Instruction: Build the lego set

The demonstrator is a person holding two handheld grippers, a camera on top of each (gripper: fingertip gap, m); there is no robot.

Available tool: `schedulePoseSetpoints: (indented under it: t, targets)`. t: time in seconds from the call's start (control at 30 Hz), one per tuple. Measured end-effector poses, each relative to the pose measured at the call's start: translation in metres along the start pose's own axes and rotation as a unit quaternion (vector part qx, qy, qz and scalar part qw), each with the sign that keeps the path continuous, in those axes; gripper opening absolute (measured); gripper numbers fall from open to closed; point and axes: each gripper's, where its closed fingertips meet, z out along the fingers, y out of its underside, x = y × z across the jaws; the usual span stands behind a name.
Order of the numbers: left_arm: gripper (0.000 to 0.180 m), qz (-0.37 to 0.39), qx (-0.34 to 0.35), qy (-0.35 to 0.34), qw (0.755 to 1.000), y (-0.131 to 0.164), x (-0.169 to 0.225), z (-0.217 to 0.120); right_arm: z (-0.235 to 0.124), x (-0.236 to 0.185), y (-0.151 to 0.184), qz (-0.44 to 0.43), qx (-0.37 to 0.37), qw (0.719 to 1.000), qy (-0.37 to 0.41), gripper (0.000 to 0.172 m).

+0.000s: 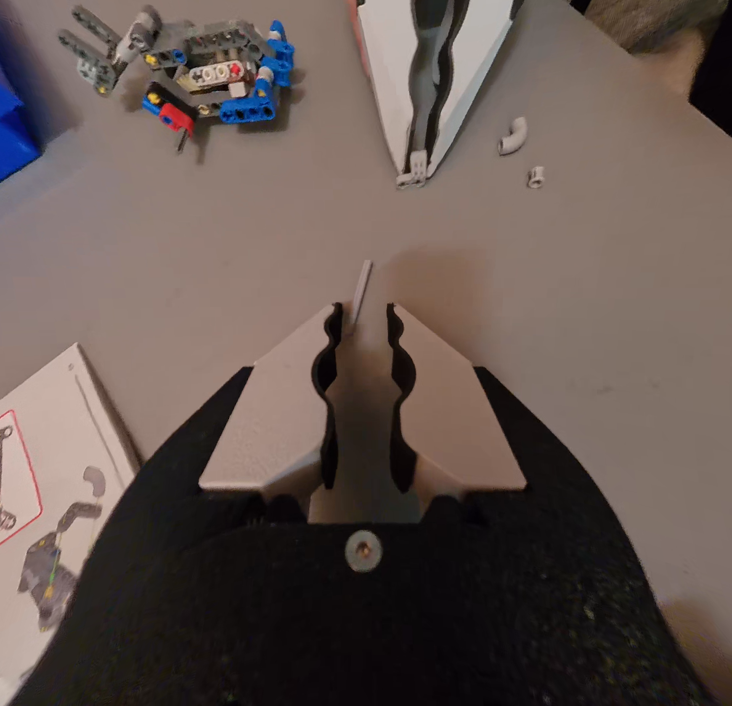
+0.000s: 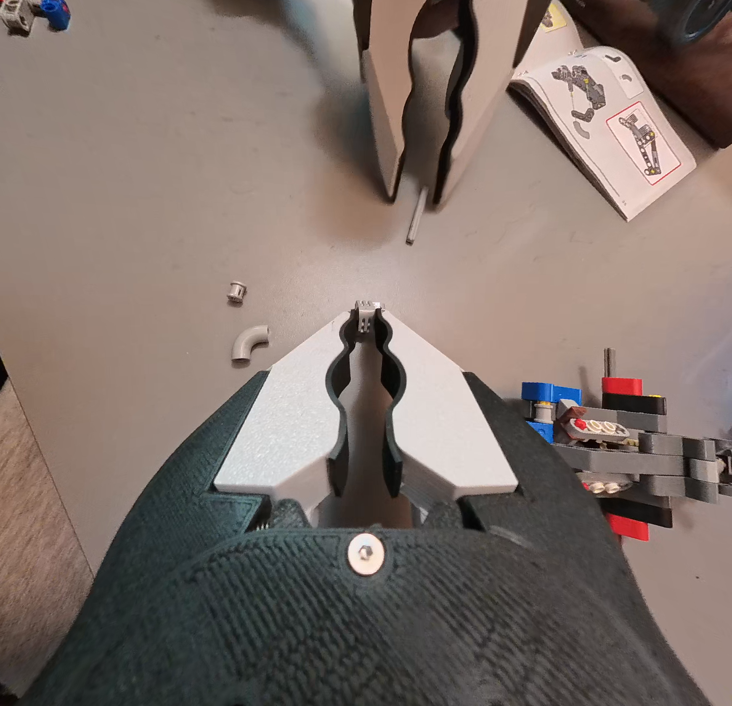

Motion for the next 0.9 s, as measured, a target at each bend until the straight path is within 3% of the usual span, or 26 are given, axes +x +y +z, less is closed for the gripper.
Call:
schedulePoseSetpoints:
  t: [0.1, 0.37, 0.9]
  targets:
    - [0.001, -0.001, -0.014, -0.015, 1.000, -0.005, -0.001, 0.006, 0.001, 0.002, -0.001, -0.007, -0.001, 1.000, 0.009, 0.006]
    - [0.000, -0.004, -0.032, -0.054, 0.998, -0.026, 0.006, 0.026, 0.002, 0.002, -0.001, 0.001, -0.004, 1.000, 0.009, 0.006]
    - [0.000, -0.066, -0.010, -0.009, 0.998, -0.034, 0.017, 0.031, 0.002, 0.004, 0.000, 0.034, -0.004, 0.999, 0.003, 0.006]
